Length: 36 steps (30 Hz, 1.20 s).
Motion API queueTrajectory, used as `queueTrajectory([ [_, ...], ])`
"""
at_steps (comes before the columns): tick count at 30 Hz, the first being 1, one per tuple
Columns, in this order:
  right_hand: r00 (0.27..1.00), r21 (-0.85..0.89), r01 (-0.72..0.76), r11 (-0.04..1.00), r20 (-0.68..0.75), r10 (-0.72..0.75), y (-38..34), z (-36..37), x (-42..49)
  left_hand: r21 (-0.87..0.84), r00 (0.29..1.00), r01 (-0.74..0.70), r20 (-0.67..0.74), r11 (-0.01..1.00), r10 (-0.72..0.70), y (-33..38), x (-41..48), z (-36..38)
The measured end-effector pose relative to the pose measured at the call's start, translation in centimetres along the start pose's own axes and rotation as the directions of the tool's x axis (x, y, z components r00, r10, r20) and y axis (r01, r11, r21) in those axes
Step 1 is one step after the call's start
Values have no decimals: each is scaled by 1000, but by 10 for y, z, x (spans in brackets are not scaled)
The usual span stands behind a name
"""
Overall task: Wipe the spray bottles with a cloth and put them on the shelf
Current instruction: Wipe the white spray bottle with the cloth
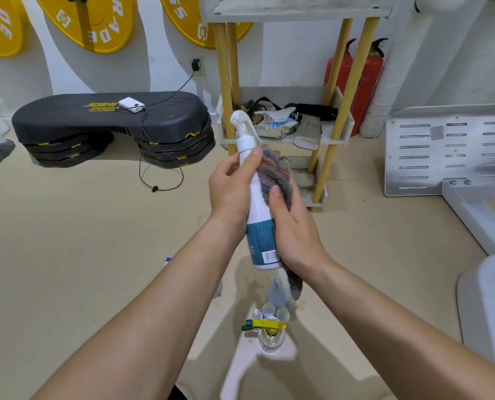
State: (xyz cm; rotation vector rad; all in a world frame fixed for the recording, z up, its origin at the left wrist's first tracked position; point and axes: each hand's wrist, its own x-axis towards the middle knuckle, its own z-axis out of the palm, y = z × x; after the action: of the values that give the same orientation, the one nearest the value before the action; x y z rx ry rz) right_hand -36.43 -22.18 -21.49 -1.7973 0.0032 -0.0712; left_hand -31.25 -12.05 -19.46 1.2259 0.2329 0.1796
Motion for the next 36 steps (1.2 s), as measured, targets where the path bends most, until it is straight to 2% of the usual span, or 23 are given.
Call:
queueTrajectory([
  [2, 992, 118, -129, 985, 14, 128, 0, -3, 6, -85, 998, 59, 16, 995, -58, 0, 0, 0],
  [3, 986, 119, -167, 979, 26, 165, 1, -2, 8, -110, 996, 90, 29, 990, -87, 0, 1, 0],
  [7, 978, 151, -208, 966, 59, 201, -5, -3, 15, -224, 973, 228, 93, 948, -212, 5, 2, -5],
  [9, 977, 159, -211, 964, 68, 202, -9, -6, 15, -226, 978, 208, 74, 952, -196, 6, -2, -4],
  [10, 980, 144, -198, 970, 56, 191, -10, -6, 13, -166, 990, 138, 4, 976, -139, 5, -4, -2],
  [12, 987, 90, -158, 983, -14, 160, -12, -3, 7, 91, 989, -14, -143, 996, 27, 3, -6, 1],
  [14, 992, 12, -85, 996, -97, 86, -13, 0, 1, 319, 946, -110, -258, 941, 198, 3, -8, 2],
  [16, 989, -50, 23, 999, -143, -30, -11, 4, -1, 408, 910, -153, -298, 900, 290, 2, -11, 2],
  [18, 982, -111, 77, 991, -162, -94, -10, 6, -1, 439, 920, -181, -241, 880, 310, -1, -19, 7],
  [21, 979, -158, 81, 984, -171, -108, -10, 4, 2, 403, 978, -151, -73, 903, 196, -5, -31, 19],
  [25, 982, -55, 74, 996, -168, -82, -18, 2, 4, 227, 999, -51, 28, 973, 46, 1, -32, 23],
  [27, 986, 25, -4, 1000, -169, 8, -21, 0, 3, 120, 998, -11, 64, 993, 3, 3, -32, 20],
  [31, 954, 207, -199, 958, -183, 237, -33, -7, 2, 133, 994, 35, 101, 990, -49, 5, -33, 19],
  [36, 930, 315, -292, 903, -127, 345, -32, -8, 12, 73, 988, 131, 74, 989, -137, 6, -33, 17],
])
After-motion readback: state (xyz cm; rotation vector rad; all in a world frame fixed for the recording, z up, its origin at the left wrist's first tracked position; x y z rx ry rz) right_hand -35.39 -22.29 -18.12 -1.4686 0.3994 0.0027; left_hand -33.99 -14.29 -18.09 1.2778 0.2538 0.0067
